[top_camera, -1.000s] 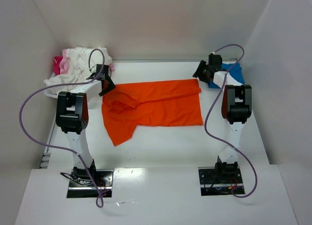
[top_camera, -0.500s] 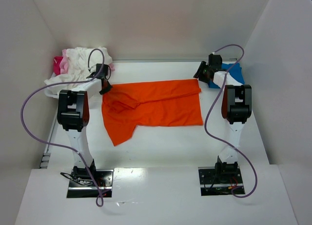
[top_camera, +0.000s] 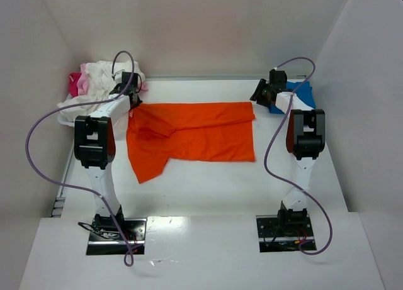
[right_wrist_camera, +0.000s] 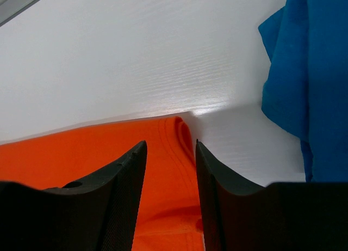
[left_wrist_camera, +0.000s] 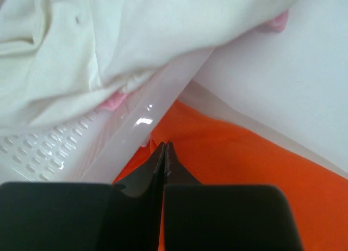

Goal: Fold and stack the t-shirts
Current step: Fold the flattened tshirt in 1/3 of the way

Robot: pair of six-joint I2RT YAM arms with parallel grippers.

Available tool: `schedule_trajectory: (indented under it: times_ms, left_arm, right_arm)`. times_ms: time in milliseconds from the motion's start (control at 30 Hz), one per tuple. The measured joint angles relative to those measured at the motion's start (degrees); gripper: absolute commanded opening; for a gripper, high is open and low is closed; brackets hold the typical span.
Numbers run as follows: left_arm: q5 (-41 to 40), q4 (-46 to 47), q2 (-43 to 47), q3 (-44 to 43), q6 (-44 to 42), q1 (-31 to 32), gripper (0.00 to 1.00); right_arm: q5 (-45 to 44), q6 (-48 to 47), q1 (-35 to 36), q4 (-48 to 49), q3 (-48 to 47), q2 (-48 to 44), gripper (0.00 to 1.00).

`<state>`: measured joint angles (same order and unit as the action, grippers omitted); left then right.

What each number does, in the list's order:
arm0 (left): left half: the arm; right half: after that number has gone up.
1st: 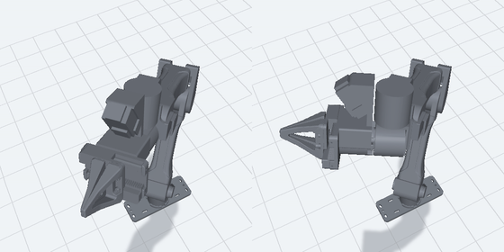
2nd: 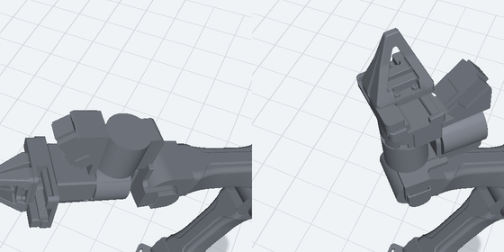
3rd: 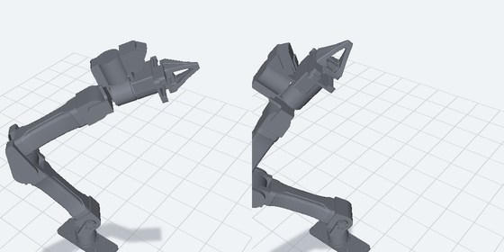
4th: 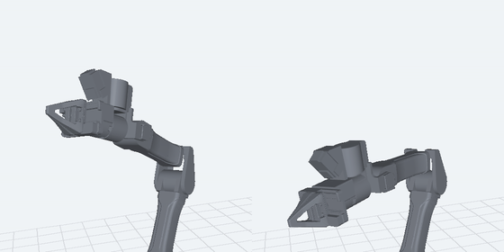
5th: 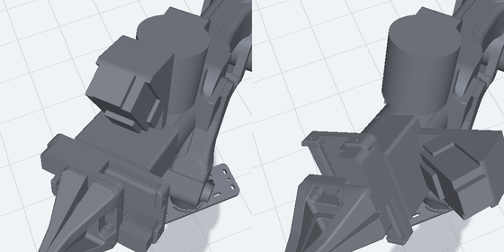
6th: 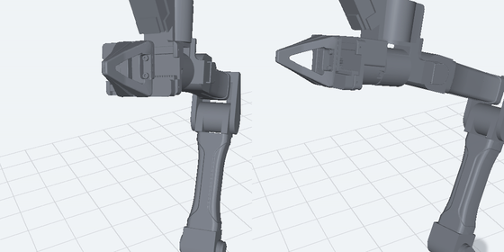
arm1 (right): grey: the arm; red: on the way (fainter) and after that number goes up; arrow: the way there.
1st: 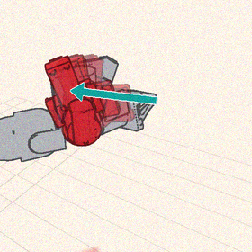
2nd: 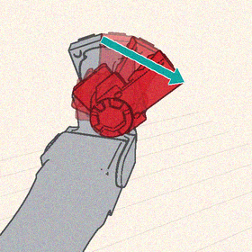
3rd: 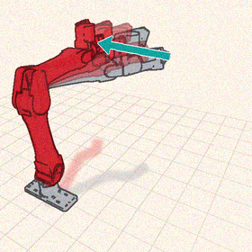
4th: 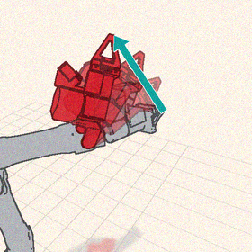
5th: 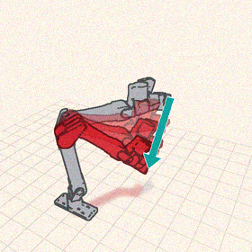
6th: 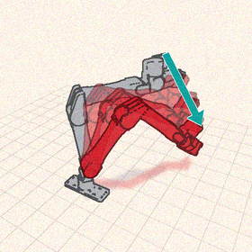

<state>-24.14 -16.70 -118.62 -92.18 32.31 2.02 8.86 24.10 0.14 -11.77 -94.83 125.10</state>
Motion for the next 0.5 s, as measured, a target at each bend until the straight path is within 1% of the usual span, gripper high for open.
schedule_trajectory:
  times_ms: [67, 167, 300, 467, 500]
  left_arm:
    - [-0.7, 0.2, -0.2, -0.8, -1.1, 0.0, 0.02]
    - [-1.3, 0.4, -0.4, -1.2, -2.7, 0.0, 0.03]
    - [-1.7, 0.4, -1.0, -2.4, -4.0, 0.0, 0.03]
    - [-2.0, 0.9, -2.2, -4.1, -5.2, 0.0, 0.03]
    - [-2.1, 0.9, -2.4, -4.3, -5.2, 0.0, 0.06]
  right_arm:
    - [0.0, 0.0, 0.0, 0.0, 0.0, 0.0, 0.47]
    - [0.0, 0.0, 0.0, 0.0, 0.0, 0.0, 0.44]
    - [0.2, 0.0, 0.0, 0.0, 0.0, 0.0, 0.43]
    - [1.8, -1.0, 0.0, -1.1, 0.1, 0.0, 0.55]
    - [2.2, -1.3, 0.1, -1.3, 0.4, 0.0, 0.58]
